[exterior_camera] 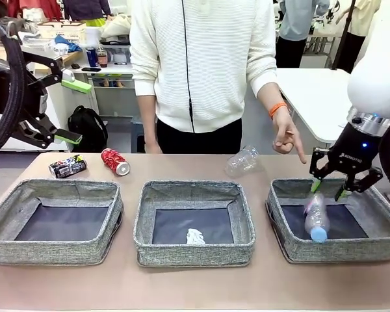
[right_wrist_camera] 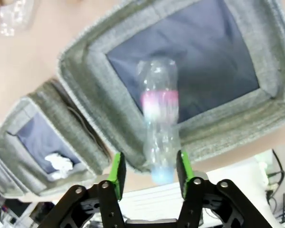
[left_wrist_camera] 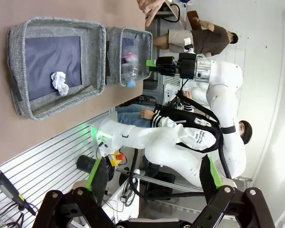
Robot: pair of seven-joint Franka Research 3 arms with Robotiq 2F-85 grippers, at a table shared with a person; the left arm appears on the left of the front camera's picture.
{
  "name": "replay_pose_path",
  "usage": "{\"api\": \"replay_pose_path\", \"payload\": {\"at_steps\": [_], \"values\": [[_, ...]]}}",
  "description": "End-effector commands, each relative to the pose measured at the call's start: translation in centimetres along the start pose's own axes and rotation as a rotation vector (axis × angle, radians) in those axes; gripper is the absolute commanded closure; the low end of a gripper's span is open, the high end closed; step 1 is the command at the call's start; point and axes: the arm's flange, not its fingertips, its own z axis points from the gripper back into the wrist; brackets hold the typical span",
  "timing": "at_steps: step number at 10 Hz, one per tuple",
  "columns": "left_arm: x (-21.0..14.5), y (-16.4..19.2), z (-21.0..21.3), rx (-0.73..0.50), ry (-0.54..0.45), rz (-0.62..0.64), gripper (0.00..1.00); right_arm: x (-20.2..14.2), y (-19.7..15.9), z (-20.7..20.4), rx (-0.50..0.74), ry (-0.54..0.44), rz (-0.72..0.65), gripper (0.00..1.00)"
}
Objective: Sort the waste into the appropriate baskets.
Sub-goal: Place the picked waste into the Fabric basket indicated by the person.
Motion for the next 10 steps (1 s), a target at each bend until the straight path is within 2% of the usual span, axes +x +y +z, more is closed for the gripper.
{"api": "replay_pose_path", "payload": {"at_steps": [1, 2, 6, 7, 8, 9, 10], "values": [[0.0, -0.1, 0.0, -0.023, 0.002, -0.014, 0.00, 0.1, 0.1, 0.9, 0.121, -0.016, -0.049, 0.05], [0.0, -0.1, 0.0, -0.023, 0.002, -0.014, 0.00, 0.2, -0.1, 0.9, 0.183, -0.004, -0.066, 0.00], [0.0, -0.1, 0.0, -0.023, 0.002, -0.014, 0.00, 0.0, -0.1, 1.3, 0.173, 0.017, -0.086, 0.00], [0.0, -0.1, 0.0, -0.023, 0.002, -0.014, 0.00, -0.1, -0.6, 3.1, 0.372, 0.045, -0.107, 0.00], [0.0, -0.1, 0.0, -0.023, 0.002, -0.014, 0.00, -0.3, -1.8, 6.5, 0.749, 0.174, -0.118, 0.00], [0.0, -0.1, 0.0, -0.023, 0.002, -0.014, 0.00, -0.7, -2.8, 9.3, 1.009, 0.308, -0.087, 0.00], [0.0, -0.1, 0.0, -0.023, 0.002, -0.014, 0.00, -1.7, -2.8, 11.5, 1.132, 0.301, -0.007, 0.00]]}}
